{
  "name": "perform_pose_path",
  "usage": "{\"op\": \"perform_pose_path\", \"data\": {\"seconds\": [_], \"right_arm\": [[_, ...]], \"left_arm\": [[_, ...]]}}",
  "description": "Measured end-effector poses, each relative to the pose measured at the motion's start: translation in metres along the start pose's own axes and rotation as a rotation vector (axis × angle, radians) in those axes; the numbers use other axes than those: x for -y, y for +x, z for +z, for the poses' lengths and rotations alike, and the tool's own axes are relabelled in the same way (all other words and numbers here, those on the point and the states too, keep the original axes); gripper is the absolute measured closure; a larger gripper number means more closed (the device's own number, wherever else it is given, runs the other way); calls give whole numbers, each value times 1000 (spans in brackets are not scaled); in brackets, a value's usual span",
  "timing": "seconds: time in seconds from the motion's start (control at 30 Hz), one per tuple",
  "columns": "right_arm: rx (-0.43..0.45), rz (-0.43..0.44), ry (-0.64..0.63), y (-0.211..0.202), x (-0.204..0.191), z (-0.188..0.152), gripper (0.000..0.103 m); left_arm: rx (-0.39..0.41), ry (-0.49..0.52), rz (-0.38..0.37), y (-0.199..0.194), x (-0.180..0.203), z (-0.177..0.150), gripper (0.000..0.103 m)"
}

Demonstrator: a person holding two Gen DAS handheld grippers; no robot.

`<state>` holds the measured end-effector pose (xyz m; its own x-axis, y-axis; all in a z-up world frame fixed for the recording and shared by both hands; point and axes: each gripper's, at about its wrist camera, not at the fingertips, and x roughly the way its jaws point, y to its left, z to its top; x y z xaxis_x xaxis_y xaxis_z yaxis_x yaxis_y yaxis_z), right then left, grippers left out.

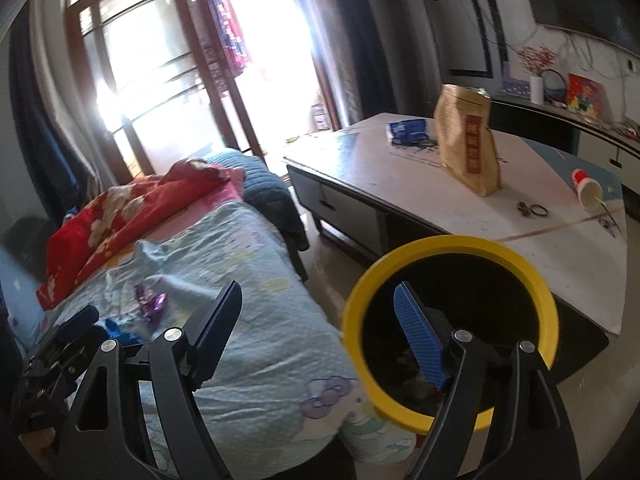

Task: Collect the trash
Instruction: 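Move both tools back over the bed toward the blue glove and purple wrapper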

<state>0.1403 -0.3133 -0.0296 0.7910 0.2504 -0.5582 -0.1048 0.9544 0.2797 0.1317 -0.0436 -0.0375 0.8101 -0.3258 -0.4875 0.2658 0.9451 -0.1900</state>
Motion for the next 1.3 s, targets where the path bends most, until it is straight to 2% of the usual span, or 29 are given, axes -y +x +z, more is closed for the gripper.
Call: {"op": "perform_pose_path", "data": {"seconds": [0.57,0.8,0.97,1.13,1.3], "right_arm": [[-32,131,-120,18,-76,1,25],[-61,193,-161,34,-109,2,25],[-99,231,-183,53,-130,2,25],[-147,259,-212,76,-149,-1,25],[-210,282,-235,104,-169,-6,25]], "left_arm": [[31,-93,128,-33,-61,-4,11],[18,-154,199,-47,-99,-12,11],[-3,-193,226,-56,-124,-15,11],[-43,-214,222,-56,-141,-20,12],[-91,-225,167,-47,-145,-27,33]]}}
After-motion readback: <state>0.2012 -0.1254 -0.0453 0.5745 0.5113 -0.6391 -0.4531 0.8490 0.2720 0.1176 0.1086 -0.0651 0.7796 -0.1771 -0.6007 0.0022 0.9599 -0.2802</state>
